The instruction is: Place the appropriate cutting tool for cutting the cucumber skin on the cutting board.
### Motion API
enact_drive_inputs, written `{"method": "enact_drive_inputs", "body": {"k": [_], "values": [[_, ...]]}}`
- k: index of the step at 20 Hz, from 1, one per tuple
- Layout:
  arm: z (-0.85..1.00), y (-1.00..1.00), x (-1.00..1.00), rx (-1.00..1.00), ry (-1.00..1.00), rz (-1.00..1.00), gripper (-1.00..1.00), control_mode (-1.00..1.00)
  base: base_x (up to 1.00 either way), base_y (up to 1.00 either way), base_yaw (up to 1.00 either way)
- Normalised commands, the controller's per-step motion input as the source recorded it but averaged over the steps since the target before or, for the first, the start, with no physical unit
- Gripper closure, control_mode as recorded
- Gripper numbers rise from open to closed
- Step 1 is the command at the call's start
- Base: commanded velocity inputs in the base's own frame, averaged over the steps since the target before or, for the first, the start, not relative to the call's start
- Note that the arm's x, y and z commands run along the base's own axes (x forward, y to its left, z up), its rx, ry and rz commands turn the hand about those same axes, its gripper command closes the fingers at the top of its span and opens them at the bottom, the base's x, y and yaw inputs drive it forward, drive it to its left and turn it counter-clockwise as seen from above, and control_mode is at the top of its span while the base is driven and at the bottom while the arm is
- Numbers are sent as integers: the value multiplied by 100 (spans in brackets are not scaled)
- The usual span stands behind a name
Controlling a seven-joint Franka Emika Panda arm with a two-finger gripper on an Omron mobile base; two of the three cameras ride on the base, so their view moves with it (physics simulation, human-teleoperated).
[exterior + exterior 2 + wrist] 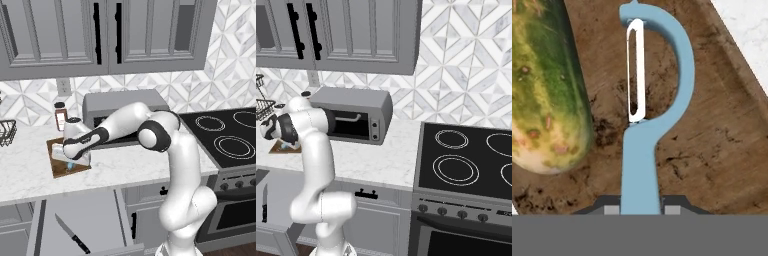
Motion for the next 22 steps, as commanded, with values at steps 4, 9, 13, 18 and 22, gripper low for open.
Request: {"method": "enact_drive_inputs", "body": {"k": [4, 9, 13, 18, 22], "values": [[-13, 0, 0, 0, 4, 0, -100, -100, 0, 0, 0], [-4, 0, 0, 0, 1, 0, -100, -100, 0, 0, 0], [40, -16, -28, 0, 0, 3, -100, -100, 0, 0, 0], [73, -37, -54, 0, 0, 7, -100, -100, 0, 0, 0], [81, -70, -81, 1, -4, 7, -100, -100, 0, 0, 0]]}}
